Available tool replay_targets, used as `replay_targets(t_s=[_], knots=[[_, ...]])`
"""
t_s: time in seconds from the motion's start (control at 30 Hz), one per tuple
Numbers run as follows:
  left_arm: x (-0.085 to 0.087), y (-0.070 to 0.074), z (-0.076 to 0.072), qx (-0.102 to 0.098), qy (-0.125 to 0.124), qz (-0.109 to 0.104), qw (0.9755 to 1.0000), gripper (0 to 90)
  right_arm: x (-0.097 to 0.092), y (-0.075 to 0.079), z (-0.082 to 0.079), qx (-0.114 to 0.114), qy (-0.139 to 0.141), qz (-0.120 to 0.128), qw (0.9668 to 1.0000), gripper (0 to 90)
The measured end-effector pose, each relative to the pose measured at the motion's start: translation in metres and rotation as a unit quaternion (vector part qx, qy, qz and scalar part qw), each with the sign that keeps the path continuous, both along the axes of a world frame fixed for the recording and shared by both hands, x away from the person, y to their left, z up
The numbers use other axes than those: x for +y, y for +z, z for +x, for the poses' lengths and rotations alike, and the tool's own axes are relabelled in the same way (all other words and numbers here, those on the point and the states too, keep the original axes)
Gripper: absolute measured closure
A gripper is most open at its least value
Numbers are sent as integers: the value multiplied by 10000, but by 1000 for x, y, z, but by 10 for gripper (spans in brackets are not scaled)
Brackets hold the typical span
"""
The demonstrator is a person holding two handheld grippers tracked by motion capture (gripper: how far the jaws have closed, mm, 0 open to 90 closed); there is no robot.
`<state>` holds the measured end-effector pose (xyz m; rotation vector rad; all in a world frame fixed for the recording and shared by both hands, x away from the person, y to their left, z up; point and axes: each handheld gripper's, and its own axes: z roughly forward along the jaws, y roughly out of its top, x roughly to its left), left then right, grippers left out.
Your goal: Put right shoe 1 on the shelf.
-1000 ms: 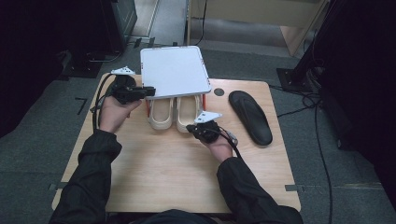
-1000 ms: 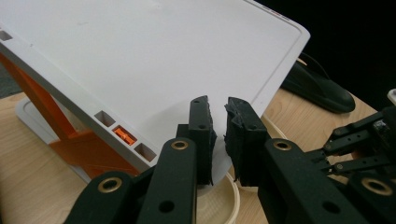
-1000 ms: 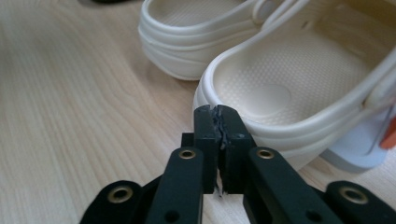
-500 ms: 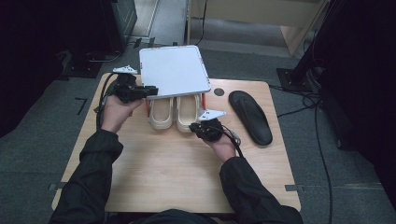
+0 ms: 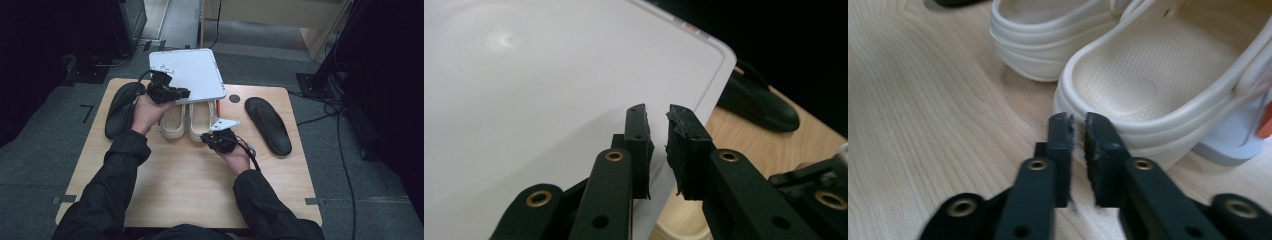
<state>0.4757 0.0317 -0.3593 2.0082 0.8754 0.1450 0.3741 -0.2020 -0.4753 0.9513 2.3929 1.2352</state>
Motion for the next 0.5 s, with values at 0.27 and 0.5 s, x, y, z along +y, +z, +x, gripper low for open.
replay_targets(t_s=[0.27, 0.5], knots=[[6, -2, -3, 13, -23, -85, 10000, 826, 9, 9, 2, -245, -401, 561, 9973, 596], [9, -3, -3, 43, -24, -105, 9999, 861, 38, -2, 22, 27, -773, 530, 9956, 548]])
